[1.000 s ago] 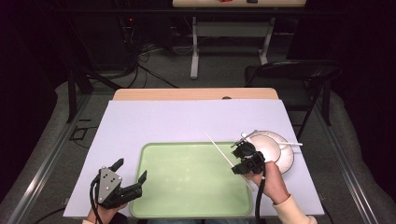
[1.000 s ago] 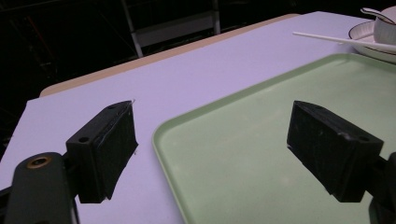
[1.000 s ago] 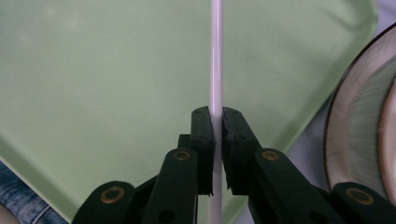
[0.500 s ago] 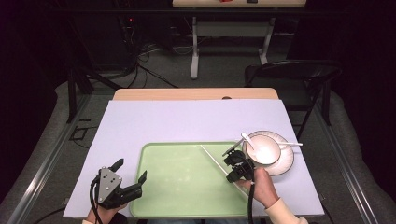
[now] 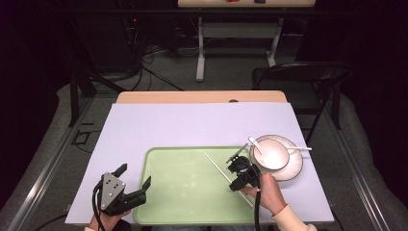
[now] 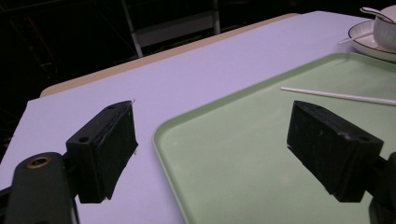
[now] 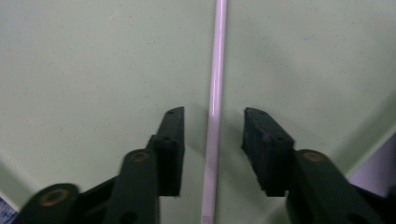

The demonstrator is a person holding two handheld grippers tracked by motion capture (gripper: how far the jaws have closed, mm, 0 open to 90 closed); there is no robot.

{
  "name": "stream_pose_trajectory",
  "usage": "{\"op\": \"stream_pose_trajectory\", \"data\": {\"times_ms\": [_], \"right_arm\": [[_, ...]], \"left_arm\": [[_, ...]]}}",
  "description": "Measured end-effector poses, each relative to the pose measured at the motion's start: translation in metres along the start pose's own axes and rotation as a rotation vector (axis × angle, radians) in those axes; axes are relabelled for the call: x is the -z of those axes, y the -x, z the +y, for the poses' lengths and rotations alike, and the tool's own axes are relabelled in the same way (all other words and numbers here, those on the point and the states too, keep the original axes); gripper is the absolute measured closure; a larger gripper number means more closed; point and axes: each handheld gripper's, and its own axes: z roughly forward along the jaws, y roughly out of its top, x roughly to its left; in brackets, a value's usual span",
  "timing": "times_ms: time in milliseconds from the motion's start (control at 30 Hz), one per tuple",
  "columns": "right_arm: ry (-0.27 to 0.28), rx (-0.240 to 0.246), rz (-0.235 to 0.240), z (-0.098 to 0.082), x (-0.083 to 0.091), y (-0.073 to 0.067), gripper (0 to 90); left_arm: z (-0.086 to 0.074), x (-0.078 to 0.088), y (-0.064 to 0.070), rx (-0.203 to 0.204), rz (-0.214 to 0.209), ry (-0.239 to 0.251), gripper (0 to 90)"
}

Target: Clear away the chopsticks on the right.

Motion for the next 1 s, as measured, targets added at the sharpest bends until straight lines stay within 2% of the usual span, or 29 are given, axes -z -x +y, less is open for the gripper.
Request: {"op": "stream_pose_trajectory", "data": {"times_ms": [67,100,333,433,500,700,833,1000], "right_arm": [[0.019,0.031,-0.011,0.000,0.006,-0.002,41.8],[0.023,0.032,-0.028,0.000,0.009,-0.004,33.9],[0.129,0.135,-0.044,-0.005,0.038,-0.004,17.1],[0.162,0.163,-0.050,-0.007,0.049,0.001,11.9],[0.178,0.168,-0.069,-0.008,0.055,0.006,5.7],[0.221,0.167,-0.107,-0.012,0.072,0.024,0.0],[0.258,0.193,-0.119,-0.016,0.085,0.043,0.0],[0.277,0.184,-0.165,-0.020,0.101,0.068,0.0]], "left_arm": [[0.000,0.000,0.000,0.001,-0.001,0.002,15.5],[0.000,0.000,0.000,-0.001,-0.001,0.000,15.5],[0.000,0.001,0.000,-0.001,-0.001,0.002,15.5],[0.000,0.000,0.000,-0.005,-0.001,-0.001,15.5],[0.000,0.000,0.000,-0.005,0.000,-0.002,15.5],[0.000,0.000,0.001,-0.010,0.000,-0.006,15.5],[0.000,0.000,0.001,-0.009,0.000,-0.006,15.5],[0.000,0.000,0.001,-0.012,-0.002,-0.008,15.5]]}}
